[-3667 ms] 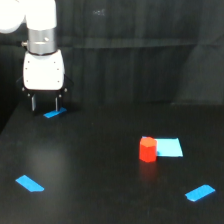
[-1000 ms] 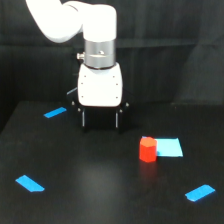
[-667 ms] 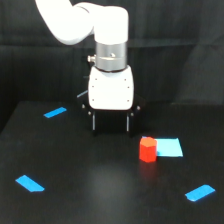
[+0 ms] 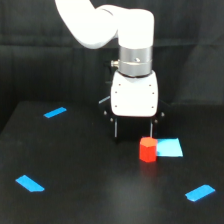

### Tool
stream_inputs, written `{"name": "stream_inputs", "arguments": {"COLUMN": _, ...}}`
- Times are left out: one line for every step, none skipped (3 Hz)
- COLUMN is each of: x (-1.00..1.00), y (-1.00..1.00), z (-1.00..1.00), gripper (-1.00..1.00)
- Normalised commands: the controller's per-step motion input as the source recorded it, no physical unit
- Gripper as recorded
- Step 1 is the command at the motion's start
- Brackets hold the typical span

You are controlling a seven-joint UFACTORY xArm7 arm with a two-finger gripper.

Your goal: Pick up the red object from the table

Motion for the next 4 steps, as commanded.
{"name": "stream_inputs", "arguments": {"x": 0.42, "y": -0.72, "z": 0.01, "gripper": 1.00}}
{"name": "stream_inputs", "arguments": {"x": 0.05, "y": -0.38, "z": -0.27, "gripper": 0.82}}
{"name": "stream_inputs", "arguments": {"x": -0.08, "y": -0.08, "z": -0.26, "gripper": -0.90}}
{"name": "stream_inputs", "arguments": {"x": -0.09, "y": -0.02, "z": -0.20, "gripper": -0.91}}
